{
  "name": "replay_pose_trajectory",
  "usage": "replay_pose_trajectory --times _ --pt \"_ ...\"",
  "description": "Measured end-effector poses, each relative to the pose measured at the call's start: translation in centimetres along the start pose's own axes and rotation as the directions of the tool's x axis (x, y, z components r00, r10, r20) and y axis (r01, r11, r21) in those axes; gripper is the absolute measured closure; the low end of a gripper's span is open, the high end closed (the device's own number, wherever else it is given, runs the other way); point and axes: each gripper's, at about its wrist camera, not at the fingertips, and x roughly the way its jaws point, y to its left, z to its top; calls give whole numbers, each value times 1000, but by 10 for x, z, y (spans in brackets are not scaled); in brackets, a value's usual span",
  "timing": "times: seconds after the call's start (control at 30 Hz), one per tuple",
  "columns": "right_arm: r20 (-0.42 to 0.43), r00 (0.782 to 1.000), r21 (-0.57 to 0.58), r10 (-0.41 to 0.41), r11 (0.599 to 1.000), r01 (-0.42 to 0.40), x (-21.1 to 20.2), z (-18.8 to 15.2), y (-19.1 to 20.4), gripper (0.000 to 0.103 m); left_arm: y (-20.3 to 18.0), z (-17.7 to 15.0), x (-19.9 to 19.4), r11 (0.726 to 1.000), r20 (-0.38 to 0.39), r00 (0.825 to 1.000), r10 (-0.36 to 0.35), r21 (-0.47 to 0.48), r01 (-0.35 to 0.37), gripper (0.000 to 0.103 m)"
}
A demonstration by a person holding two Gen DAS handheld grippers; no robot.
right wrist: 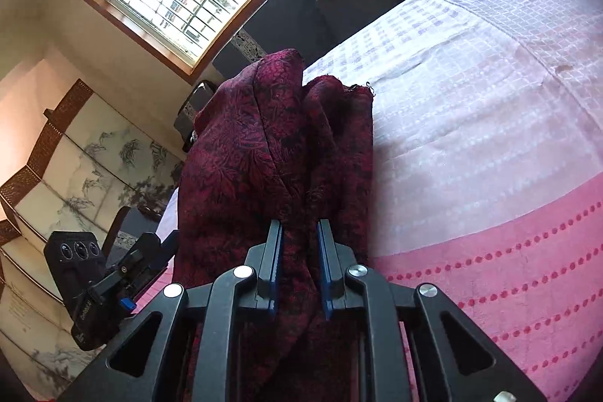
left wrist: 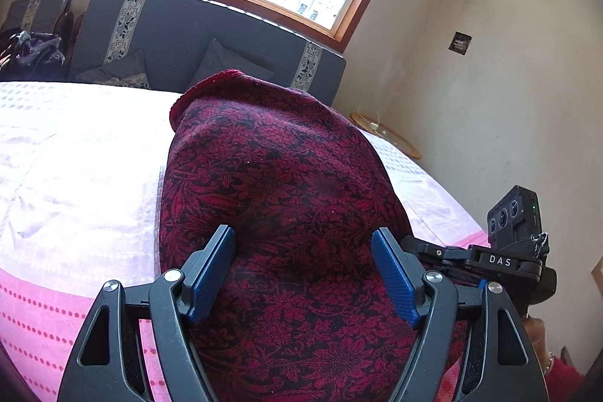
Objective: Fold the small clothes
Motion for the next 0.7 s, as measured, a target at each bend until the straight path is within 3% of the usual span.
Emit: replay_pose_trajectory --times 0.2,0.47,0.57,0.7 --pt "-6 998 -73 -69 995 69 4 -2 12 85 5 2 -8 999 18 1000 -6 -49 6 26" --pt "20 985 -143 -170 975 171 -6 -4 44 65 -11 8 -29 990 47 990 136 19 -137 24" --pt "10 980 -170 -198 966 197 -8 -10 52 53 -18 10 -35 970 73 970 230 61 -235 22" --pt "-4 971 -174 -238 956 234 -7 -22 51 48 -23 10 -40 928 98 933 347 106 -357 16"
